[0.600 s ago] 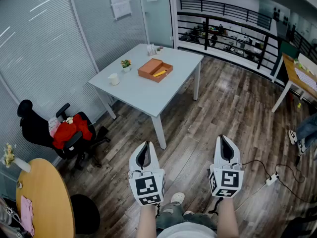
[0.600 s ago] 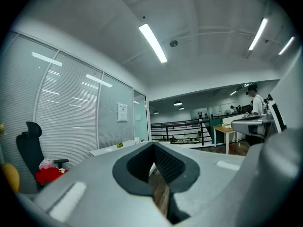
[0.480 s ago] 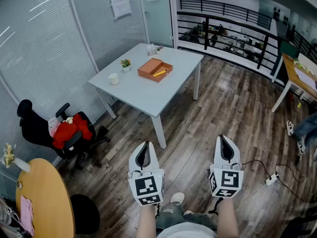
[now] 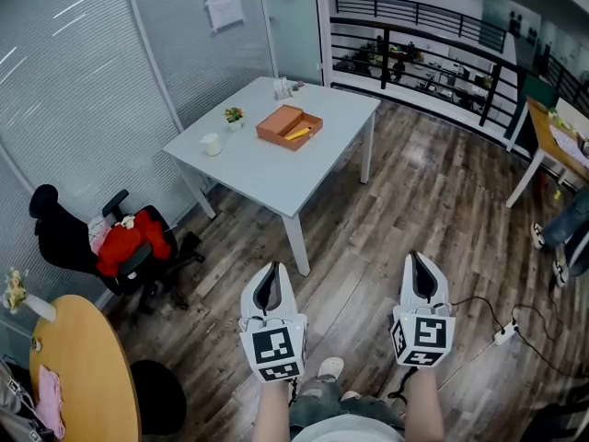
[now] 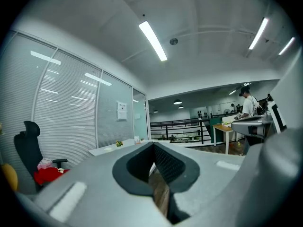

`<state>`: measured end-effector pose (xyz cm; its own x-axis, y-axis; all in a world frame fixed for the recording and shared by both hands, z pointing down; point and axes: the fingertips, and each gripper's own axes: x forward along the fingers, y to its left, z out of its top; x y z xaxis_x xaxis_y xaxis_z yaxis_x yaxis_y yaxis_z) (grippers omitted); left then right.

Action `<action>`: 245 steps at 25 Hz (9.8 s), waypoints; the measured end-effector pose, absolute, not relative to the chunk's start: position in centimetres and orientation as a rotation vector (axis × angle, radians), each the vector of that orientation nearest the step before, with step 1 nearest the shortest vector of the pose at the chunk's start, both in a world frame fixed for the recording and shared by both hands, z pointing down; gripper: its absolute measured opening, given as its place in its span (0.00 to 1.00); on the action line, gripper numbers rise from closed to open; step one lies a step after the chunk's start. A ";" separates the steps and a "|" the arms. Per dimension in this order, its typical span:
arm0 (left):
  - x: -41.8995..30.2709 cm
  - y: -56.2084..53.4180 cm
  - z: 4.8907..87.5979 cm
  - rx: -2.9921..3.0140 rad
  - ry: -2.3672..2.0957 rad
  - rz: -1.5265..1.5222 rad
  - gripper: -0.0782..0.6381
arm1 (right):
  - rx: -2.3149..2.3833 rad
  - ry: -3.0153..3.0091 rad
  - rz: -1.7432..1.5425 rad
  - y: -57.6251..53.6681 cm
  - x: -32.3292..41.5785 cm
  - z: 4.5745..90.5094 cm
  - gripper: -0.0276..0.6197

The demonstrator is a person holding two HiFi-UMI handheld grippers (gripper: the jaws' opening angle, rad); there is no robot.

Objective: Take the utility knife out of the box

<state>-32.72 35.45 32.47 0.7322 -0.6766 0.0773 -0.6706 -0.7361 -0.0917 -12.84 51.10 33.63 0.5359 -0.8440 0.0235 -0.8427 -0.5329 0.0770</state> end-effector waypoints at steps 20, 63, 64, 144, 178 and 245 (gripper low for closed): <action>-27.5 23.9 33.3 -2.912 1.087 -0.162 0.11 | 2.627 -1.598 0.006 39.3 -9.5 34.5 0.54; -2.8 4.0 34.6 -2.780 1.424 -0.229 0.11 | 2.409 -1.943 0.044 14.6 18.0 35.7 0.70; -2.5 3.7 34.7 -2.780 1.433 -0.235 0.11 | 2.401 -1.947 0.051 14.1 18.4 36.0 0.70; 4.4 -31.9 48.3 -2.745 1.919 -0.619 0.11 | 1.236 -2.204 0.314 -29.8 20.4 52.6 0.59; 4.8 -32.0 56.6 -2.807 2.032 -0.854 0.11 | 0.434 -1.823 0.287 -29.0 19.3 68.0 0.39; 0.8 -29.8 39.8 -2.589 1.991 -0.350 0.11 | 1.563 -2.224 0.018 -30.6 20.5 43.0 0.30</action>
